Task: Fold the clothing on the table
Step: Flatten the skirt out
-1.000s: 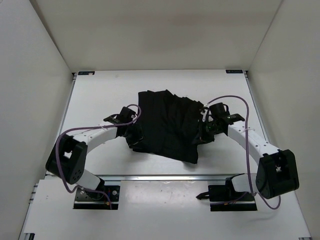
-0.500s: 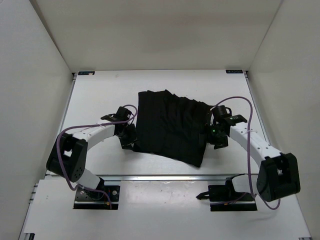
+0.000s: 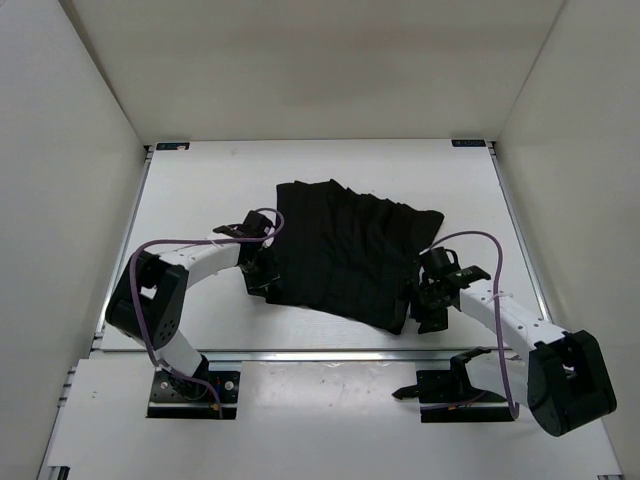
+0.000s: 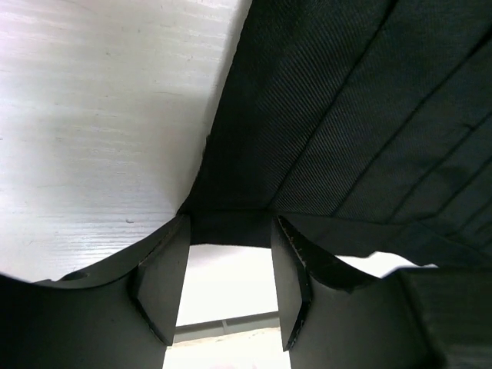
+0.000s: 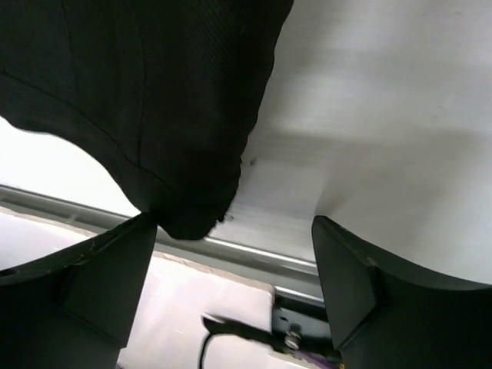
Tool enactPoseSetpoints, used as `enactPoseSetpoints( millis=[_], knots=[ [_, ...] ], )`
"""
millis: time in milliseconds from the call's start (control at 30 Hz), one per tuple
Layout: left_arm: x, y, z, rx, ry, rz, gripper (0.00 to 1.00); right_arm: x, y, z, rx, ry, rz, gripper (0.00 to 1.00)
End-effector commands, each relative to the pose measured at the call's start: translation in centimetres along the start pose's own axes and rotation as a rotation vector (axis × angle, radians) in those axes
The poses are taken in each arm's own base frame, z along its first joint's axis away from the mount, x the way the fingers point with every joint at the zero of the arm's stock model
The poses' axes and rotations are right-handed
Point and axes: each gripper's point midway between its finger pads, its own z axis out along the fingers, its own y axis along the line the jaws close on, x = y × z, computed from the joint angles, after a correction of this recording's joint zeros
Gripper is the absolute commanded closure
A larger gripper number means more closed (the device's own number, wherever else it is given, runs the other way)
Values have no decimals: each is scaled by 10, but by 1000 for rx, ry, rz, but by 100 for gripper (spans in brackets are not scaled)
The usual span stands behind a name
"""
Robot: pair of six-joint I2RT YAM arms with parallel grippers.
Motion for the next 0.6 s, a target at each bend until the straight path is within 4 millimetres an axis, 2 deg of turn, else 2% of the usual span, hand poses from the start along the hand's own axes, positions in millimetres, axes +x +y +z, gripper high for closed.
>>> enactPoseSetpoints(
  millis=[0,67,133,167,200,233,267,300,333,367,433,467,500,533,567],
  knots=[
    [-8,-4,1,-15,-39,25,43,-15,15,8,-89,-49,43,23],
    [-4,-4,4,-19,-29,34,44,-18,19,11,-124,-61,42,28],
    [2,0,10,-36,-12,28,50,-17,23,14,-146,-50,41,33],
    [8,2,13,-40,10,35,54,-19,25,16,-152,-51,35,41],
    [8,3,15,-35,10,30,58,-16,25,19,-153,-39,43,54],
    [14,4,18,-38,31,39,67,-16,28,20,-161,-33,35,70],
    [17,2,20,-25,38,38,79,-18,31,21,-164,-40,26,76],
    [16,2,21,-18,31,32,88,-21,32,20,-160,-42,33,91],
    [14,0,19,-2,24,26,100,-21,32,20,-154,-41,30,100],
    [15,-2,18,10,28,21,100,-29,34,17,-159,-53,28,100],
    [-2,-15,12,63,1,7,100,-47,37,12,-164,-72,5,100],
    [-13,-21,7,93,-12,-2,100,-72,43,4,-176,-103,-9,100],
    [-33,-33,1,115,-39,-15,100,-101,54,-6,-183,-124,-50,100],
    [-65,-50,-12,157,-73,-24,100,-140,67,-20,-183,-157,-58,100],
    [-107,-77,-41,239,-151,-29,100,-166,69,-30,-178,-201,-85,100]
  ],
)
